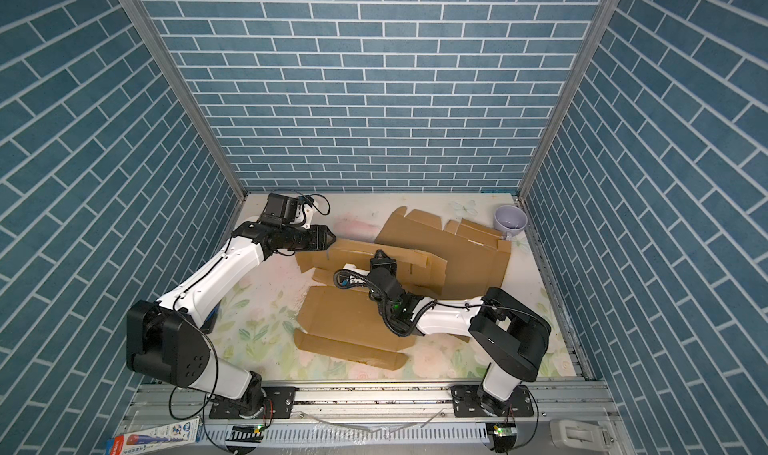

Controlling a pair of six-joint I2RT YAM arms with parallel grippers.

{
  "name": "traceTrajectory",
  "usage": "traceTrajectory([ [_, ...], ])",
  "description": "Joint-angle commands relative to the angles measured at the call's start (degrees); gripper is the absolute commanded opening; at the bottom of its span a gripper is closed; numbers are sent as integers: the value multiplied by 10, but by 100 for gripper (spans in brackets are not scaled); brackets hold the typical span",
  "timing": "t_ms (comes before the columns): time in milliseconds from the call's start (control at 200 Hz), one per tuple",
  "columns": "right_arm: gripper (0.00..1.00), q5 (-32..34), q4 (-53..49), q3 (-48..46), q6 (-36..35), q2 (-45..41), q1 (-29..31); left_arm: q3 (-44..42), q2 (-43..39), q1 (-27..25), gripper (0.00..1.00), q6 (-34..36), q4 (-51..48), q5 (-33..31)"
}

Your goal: Fold the paper box

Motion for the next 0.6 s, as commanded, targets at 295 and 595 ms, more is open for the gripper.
traceTrajectory([
  [295,0,5,19,-25,26,-8,3,-55,-2,0,58,-62,83,106],
  [595,0,-35,14,-53,22,-46,-26,-42,-79,83,64,-2,52,103],
])
